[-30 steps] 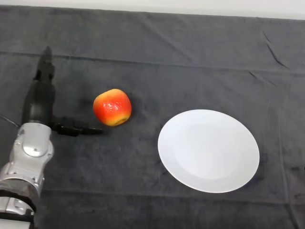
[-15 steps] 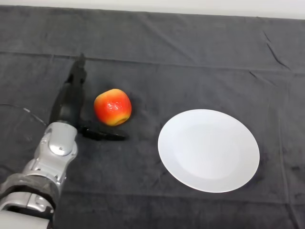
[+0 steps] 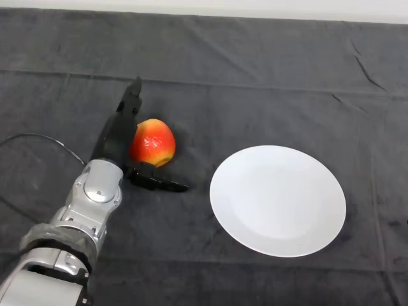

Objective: Move the apple to the plate

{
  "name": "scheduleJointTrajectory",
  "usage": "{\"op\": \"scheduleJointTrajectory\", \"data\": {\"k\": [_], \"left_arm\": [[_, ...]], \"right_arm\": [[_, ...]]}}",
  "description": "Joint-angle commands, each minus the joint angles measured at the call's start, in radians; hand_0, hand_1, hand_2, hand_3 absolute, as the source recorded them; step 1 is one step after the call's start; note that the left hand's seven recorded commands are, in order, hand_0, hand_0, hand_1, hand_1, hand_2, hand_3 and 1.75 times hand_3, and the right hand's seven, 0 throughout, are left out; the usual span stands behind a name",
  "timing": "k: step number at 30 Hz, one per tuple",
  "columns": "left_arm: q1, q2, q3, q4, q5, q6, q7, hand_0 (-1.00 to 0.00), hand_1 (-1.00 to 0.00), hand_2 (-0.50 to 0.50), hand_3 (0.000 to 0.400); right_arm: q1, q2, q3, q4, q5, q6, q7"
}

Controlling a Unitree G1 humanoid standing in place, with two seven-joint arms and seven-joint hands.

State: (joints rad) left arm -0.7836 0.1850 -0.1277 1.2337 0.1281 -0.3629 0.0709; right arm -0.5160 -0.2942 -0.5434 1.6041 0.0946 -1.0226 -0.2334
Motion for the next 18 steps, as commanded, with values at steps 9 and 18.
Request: {"op": "scheduleJointTrajectory", "data": {"k": [9, 18], "left_arm": [[-0.074, -0.02, 0.055, 0.059, -0.087, 0.084, -0.049, -1.0, -0.7, -0.15, 0.4], [-0.081, -0.015, 0.05, 0.052, -0.105, 0.113, -0.038, -1.0, -1.0, 0.0, 0.4]], "right_arm": [[0.103, 0.074, -0.0121, 0.093, 0.0033, 0.089, -0.0031], [0.103, 0.074, -0.0126, 0.093, 0.0028, 0.089, -0.0032]]}}
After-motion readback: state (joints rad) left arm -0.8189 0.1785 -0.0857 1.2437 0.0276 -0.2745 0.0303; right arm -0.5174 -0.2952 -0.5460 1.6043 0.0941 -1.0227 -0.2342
